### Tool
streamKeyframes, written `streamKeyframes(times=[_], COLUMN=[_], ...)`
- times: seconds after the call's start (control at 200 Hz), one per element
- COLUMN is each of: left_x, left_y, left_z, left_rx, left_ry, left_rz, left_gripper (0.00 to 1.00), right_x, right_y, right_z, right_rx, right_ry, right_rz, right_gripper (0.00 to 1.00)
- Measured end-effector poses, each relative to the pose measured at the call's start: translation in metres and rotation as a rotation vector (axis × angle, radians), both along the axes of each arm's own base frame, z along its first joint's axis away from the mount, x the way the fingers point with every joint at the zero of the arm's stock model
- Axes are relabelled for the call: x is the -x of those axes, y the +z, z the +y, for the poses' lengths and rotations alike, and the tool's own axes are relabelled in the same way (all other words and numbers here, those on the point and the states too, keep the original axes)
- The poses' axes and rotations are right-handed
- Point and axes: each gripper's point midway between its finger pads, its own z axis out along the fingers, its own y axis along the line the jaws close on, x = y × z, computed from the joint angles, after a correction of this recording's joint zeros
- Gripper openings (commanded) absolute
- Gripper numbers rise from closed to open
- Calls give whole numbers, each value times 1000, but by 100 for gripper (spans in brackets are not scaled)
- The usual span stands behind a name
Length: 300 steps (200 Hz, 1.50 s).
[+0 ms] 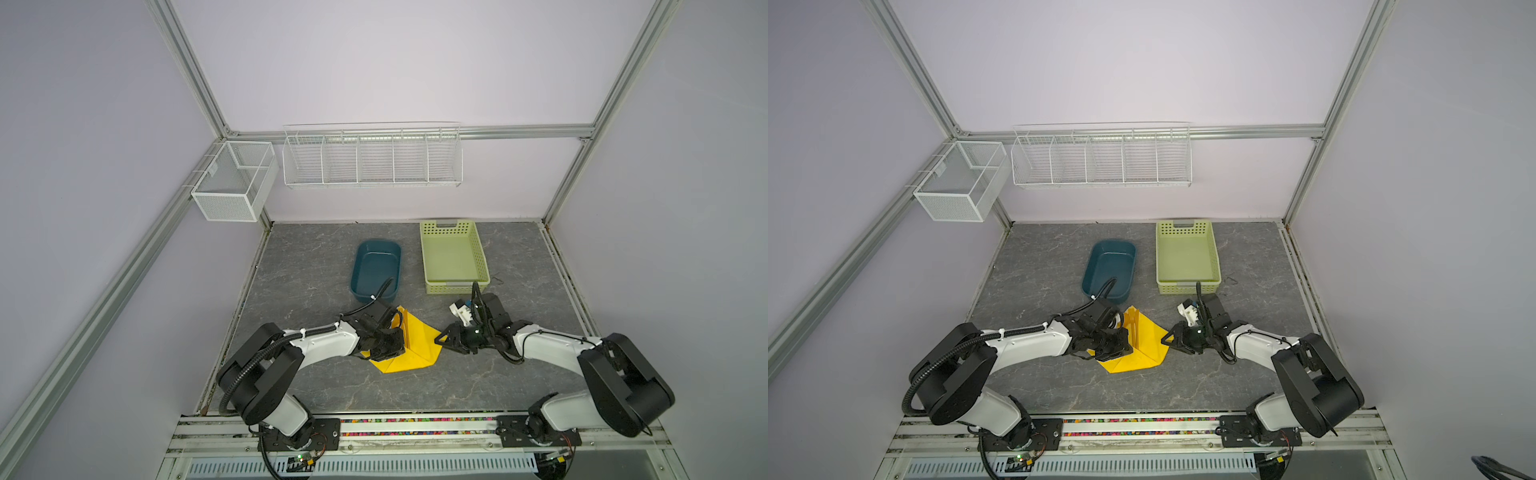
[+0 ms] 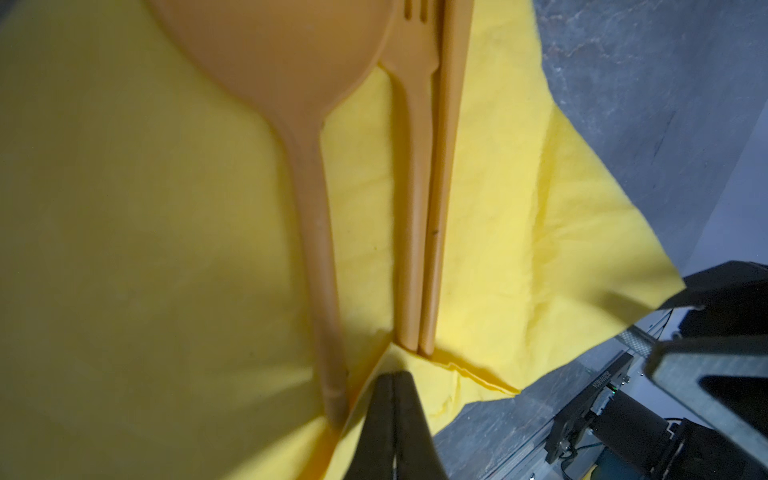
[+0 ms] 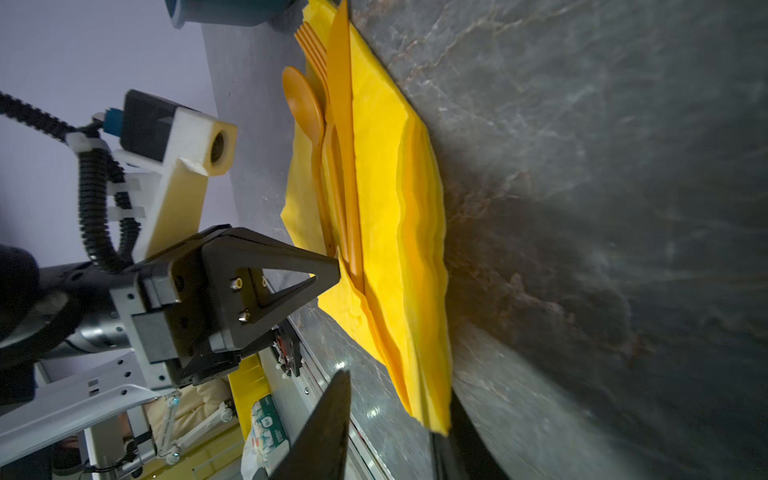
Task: Place the utensils on the paper napkin and roll it up
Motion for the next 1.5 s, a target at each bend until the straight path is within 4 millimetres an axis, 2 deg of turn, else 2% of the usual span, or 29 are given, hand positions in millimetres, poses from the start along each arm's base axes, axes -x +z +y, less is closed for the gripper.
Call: streamKeyframes(times=[0.155,0.32,0.57,0.965,1.255,1.5], left_x=[0,1,1,0,0,0], left_y=[0,-1,-1,-1,-1,-1], left_z=[0,0,0,0,0,1], left_rx=[0,-3,-3,-3,0,-1], left_ry=[0,0,0,0,3,7], left_rz=[1,3,3,3,3,5], left_gripper=[2,2,2,2,2,2], right_x=[-3,-2,1,13,17,12], right_y=[2,10,28,42,42,35], right_z=[-3,8,29,47,73,90], right_rx=[43,57,86,103,90,72], right_ry=[2,42,93,111,115,79], right_rz=[-31,-65,-113,-116,-96,-81], right_gripper=[15,7,7,7,7,7])
